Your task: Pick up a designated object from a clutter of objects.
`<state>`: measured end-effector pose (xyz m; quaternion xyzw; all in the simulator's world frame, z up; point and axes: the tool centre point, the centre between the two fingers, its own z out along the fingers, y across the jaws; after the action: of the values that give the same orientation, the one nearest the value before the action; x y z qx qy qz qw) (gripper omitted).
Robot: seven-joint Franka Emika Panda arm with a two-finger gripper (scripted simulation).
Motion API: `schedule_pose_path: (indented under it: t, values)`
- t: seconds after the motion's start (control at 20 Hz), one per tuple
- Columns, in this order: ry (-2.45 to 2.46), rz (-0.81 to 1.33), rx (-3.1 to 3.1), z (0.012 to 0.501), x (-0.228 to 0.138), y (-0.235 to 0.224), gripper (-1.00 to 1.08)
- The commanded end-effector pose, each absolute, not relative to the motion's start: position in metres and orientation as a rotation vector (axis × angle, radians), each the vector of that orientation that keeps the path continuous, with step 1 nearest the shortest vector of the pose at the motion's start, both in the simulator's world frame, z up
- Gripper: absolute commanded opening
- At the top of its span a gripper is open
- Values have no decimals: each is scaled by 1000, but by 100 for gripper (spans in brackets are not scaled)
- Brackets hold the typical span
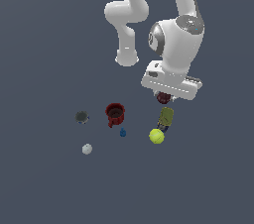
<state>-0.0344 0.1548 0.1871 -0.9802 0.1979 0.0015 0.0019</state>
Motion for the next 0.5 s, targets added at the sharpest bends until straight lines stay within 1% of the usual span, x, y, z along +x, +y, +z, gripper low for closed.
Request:
schedule_pose_path:
  t: [0.0,0.45]
  values:
    - [620,5,-3076,209,-19,144,-100]
    - [621,3,-3076,279,33,111,-100]
